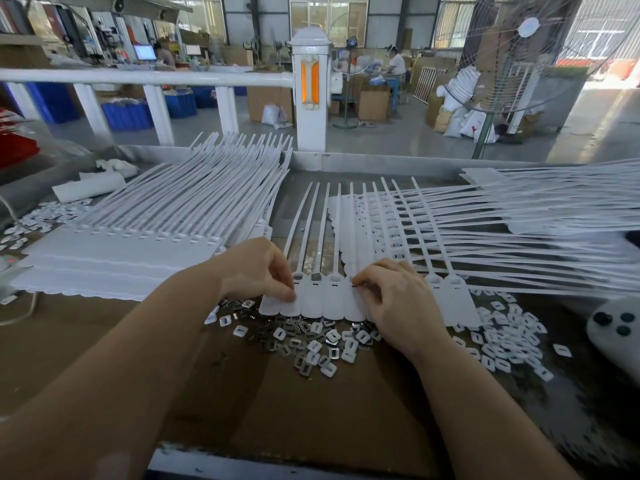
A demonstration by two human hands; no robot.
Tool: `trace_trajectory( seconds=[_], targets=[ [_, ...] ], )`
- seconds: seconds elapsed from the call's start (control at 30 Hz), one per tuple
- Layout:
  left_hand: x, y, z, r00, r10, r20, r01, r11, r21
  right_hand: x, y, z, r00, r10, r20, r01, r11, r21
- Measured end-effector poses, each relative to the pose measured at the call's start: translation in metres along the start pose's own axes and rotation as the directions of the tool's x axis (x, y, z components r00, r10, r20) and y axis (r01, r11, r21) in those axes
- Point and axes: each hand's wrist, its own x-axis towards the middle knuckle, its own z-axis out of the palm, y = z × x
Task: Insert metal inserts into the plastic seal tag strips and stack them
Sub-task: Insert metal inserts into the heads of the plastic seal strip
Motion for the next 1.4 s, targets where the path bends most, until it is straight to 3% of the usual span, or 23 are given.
trace_trajectory(
  seconds=[0.13, 0.27, 0.4, 0.53, 0.73, 0.9, 1.13, 1.4],
  targets=[
    [0.001, 0.003, 0.003, 0.998, -0.004, -0.065, 0.002, 1.0, -0.03, 0.0, 0.0, 0.0, 1.0, -0.001, 0.0, 0.001, 1.0, 0.002],
    [0.004, 0.01, 0.013, 0.988, -0.058, -0.146, 0.023, 0.973, -0.23, 0.0, 0.0, 0.0, 1.0, 0.004, 0.007, -0.004, 1.0, 0.0],
    [0.01, 0.022, 0.025, 0.972, -0.146, -0.186, 0.043, 0.882, -0.469, 0.0, 0.0, 0.0, 1.0, 0.007, 0.004, -0.007, 1.0, -0.003],
    [0.014, 0.032, 0.034, 0.969, -0.19, -0.156, 0.068, 0.817, -0.572, 0.0, 0.0, 0.001, 1.0, 0.007, 0.0, -0.007, 1.0, 0.0],
    [0.022, 0.042, 0.042, 0.934, -0.167, -0.317, 0.051, 0.937, -0.345, 0.0, 0.001, 0.001, 1.0, 0.005, -0.002, -0.005, 1.0, -0.007],
    [0.026, 0.044, 0.041, 0.942, -0.164, -0.293, 0.096, 0.968, -0.234, 0.0, 0.001, 0.001, 1.0, 0.008, 0.001, -0.008, 1.0, -0.002],
    [0.03, 0.043, 0.035, 0.958, -0.167, -0.232, 0.114, 0.968, -0.224, 0.0, 0.0, 0.0, 1.0, 0.001, -0.002, -0.001, 1.0, 0.005],
    [0.021, 0.022, 0.035, 0.918, -0.188, -0.349, 0.1, 0.962, -0.255, 0.0, 0.0, 0.0, 1.0, -0.001, 0.001, 0.001, 1.0, 0.004]
  ],
)
